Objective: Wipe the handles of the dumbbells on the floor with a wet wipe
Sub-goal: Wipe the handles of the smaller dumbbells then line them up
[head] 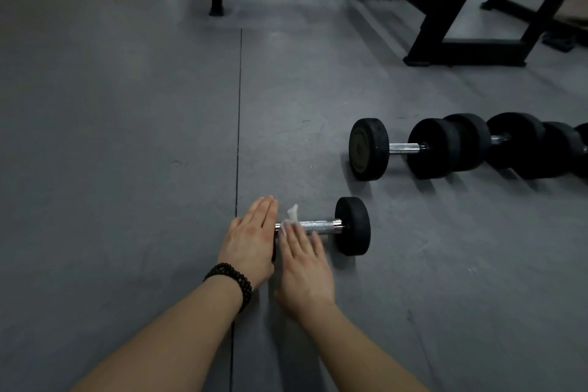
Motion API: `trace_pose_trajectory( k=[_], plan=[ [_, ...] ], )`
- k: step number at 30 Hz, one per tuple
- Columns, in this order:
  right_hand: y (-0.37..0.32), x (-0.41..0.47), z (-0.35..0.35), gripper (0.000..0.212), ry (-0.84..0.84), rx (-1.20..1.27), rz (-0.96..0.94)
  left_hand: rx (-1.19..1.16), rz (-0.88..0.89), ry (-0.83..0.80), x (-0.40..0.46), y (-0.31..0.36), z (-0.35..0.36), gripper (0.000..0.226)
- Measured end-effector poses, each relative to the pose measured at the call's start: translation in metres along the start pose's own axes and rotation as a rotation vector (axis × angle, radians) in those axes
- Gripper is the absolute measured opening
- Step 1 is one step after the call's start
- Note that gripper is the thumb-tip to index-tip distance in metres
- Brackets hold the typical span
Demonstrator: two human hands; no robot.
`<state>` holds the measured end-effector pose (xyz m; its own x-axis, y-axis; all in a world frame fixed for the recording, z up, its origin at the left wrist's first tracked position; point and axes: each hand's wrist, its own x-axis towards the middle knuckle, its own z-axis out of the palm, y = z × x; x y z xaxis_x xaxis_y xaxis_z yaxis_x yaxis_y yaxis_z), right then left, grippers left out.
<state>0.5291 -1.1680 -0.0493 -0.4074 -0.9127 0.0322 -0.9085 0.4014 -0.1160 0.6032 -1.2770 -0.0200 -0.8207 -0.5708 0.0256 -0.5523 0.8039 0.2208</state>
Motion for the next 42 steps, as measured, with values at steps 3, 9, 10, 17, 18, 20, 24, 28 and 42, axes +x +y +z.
trace_pose_trajectory(
  k=[3, 9, 10, 17, 18, 20, 24, 28, 42],
  plan=[
    [0.029, 0.001, -0.008, 0.077, 0.083, -0.048, 0.23, -0.001, -0.008, 0.008, -0.002, 0.001, 0.003, 0.095],
    [0.002, 0.004, -0.005, 0.087, -0.089, 0.059, -0.015, -0.018, -0.026, 0.0, 0.003, 0.001, 0.003, 0.094],
    [0.007, 0.005, -0.006, 0.084, -0.082, 0.046, -0.013, -0.017, -0.027, -0.004, 0.003, 0.001, 0.003, 0.094],
    [0.0, 0.011, -0.003, 0.09, -0.098, 0.223, 0.027, -0.008, -0.036, -0.027, 0.007, 0.001, 0.003, 0.087],
    [0.001, 0.01, -0.001, 0.087, -0.08, 0.185, -0.025, -0.008, -0.037, -0.027, 0.007, 0.0, 0.002, 0.086],
    [0.021, 0.01, -0.003, 0.079, 0.028, 0.057, 0.043, 0.006, -0.035, -0.03, 0.008, 0.0, 0.001, 0.089],
    [0.038, 0.006, -0.011, 0.078, -0.043, -0.062, 0.312, 0.035, -0.037, -0.046, 0.009, 0.0, 0.001, 0.095],
    [-0.002, 0.013, -0.002, 0.078, -0.1, -0.011, 0.061, 0.013, -0.049, -0.06, 0.01, 0.001, 0.0, 0.086],
    [0.07, -0.006, -0.025, 0.072, -0.112, -0.398, 0.104, 0.034, -0.065, -0.124, 0.014, 0.001, -0.006, 0.098]
  ],
)
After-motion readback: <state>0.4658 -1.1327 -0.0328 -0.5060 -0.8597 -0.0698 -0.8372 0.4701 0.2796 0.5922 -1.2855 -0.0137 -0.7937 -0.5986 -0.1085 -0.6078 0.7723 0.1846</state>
